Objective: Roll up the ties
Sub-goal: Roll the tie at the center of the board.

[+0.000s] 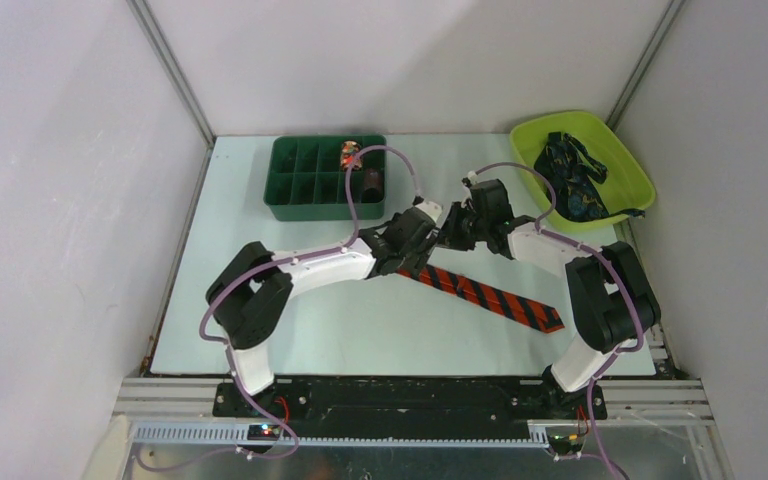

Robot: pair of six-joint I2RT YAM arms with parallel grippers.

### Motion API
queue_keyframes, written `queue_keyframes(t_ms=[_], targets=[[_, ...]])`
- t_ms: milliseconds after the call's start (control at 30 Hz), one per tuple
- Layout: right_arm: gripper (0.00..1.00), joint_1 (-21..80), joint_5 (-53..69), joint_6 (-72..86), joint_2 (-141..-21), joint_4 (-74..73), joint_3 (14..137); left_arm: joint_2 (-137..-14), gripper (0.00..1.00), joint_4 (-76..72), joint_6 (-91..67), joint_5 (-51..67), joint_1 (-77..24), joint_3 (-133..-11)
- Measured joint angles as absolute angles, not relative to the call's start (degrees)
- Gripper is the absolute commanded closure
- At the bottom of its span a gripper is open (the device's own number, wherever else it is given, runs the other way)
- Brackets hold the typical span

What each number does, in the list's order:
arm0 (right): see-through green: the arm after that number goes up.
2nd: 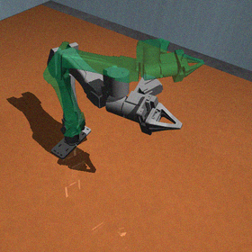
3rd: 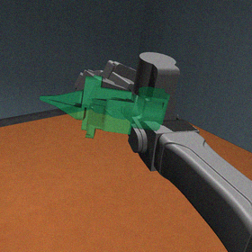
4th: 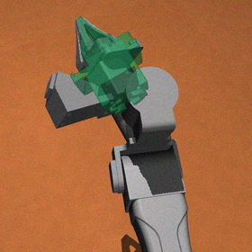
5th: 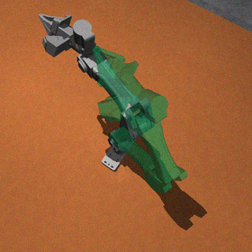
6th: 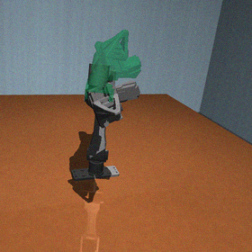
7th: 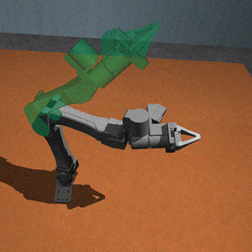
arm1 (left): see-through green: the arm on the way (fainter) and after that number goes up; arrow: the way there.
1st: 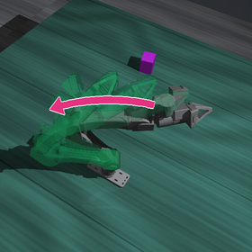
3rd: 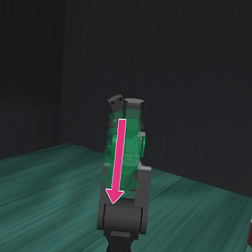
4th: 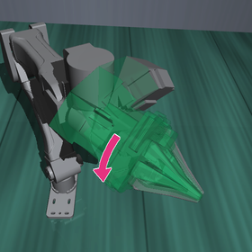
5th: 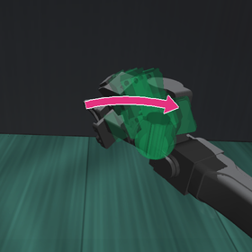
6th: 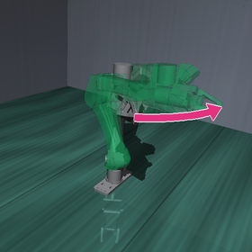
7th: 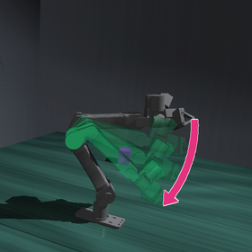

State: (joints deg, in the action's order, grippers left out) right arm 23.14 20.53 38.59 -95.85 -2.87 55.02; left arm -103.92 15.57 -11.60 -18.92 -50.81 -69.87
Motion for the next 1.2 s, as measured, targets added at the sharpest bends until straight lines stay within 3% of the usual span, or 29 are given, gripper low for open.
queue_keyframes(t_ms=[200,467,733,1200], targets=[[0.92,23.1,20.5,38.6,-95.9,-2.8,55.0,-97.2,0.30,14.0,-13.3,-15.6,-47.6,-66.3],[0.92,25.0,20.4,39.5,-95.9,-0.8,55.0,-84.2,0.27,4.4,-20.4,-7.2,-34.7,-54.8],[0.92,30.5,20.8,40.6,-99.4,0.2,58.3,-84.4,0.28,-2.0,-27.0,-0.2,-28.7,-48.0],[0.92,33.0,21.7,42.1,-105.1,1.6,59.6,-89.1,0.28,-8.6,-29.1,6.2,-28.1,-47.0]])
